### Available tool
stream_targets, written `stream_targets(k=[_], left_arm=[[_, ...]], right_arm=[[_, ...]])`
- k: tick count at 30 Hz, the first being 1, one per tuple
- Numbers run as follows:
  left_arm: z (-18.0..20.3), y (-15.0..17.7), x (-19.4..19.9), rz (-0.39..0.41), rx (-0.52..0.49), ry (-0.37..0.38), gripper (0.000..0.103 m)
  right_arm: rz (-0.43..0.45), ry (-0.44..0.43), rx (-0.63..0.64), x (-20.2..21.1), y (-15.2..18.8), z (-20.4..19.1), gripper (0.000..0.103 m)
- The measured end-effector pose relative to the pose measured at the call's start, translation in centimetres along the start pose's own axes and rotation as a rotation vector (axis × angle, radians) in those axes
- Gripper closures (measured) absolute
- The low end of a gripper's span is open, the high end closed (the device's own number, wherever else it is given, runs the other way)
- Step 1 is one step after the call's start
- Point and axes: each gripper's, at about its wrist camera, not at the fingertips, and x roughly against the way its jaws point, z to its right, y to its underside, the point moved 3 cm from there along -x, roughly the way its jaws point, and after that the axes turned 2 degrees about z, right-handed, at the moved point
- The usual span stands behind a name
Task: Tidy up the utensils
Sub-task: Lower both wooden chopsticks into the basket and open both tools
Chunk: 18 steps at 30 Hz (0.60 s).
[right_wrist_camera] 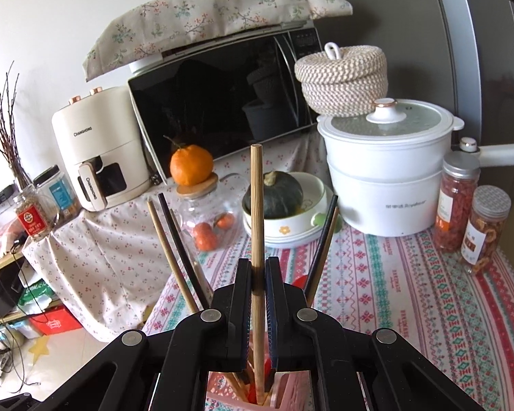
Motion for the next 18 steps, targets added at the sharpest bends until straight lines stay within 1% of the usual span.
stream_targets(k=[3, 4, 5, 6, 7, 9, 12, 14, 15, 17, 18], left_arm=[[0.1, -0.1, 0.0, 0.0, -0.001, -0.001, 0.025], [0.1, -0.1, 0.0, 0.002, -0.002, -0.001, 0.025], [0.1, -0.1, 0.1, 0.005, -0.002, -0.003, 0.025], [0.1, -0.1, 0.1, 0.007, -0.002, -0.007, 0.025], [0.0, -0.1, 0.2, 0.009, -0.001, -0.012, 0.025], [0.0, -0.1, 0.4, 0.014, 0.008, -0.014, 0.025], [0.2, -0.1, 0.8, 0.02, 0.027, -0.005, 0.025], [0.4, -0.1, 1.3, 0.029, 0.031, -0.001, 0.023], [0.6, -0.1, 1.7, 0.037, 0.031, -0.001, 0.022], [1.0, -0.1, 2.5, 0.057, 0.03, -0.003, 0.019], [1.3, -0.1, 2.9, 0.068, 0.029, -0.004, 0.018]], right_arm=[[-0.008, -0.006, -0.022, 0.0, -0.1, 0.4, 0.091], [-0.007, -0.008, -0.027, 0.2, -0.2, 0.5, 0.084], [-0.002, -0.013, -0.033, 0.5, -0.4, 0.6, 0.075], [0.005, -0.018, -0.041, 0.8, -0.5, 0.8, 0.071], [0.012, -0.022, -0.047, 1.2, -0.7, 0.9, 0.064], [0.02, -0.025, -0.051, 2.0, -1.0, 1.1, 0.06], [0.02, -0.003, -0.042, 3.4, -1.4, 1.5, 0.051], [0.015, 0.012, -0.042, 4.5, -1.4, 1.9, 0.042], [0.009, 0.021, -0.039, 5.0, -1.4, 2.1, 0.039], [-0.005, 0.047, -0.022, 6.1, -1.3, 2.5, 0.032], [-0.014, 0.063, -0.01, 6.6, -1.1, 2.6, 0.03]])
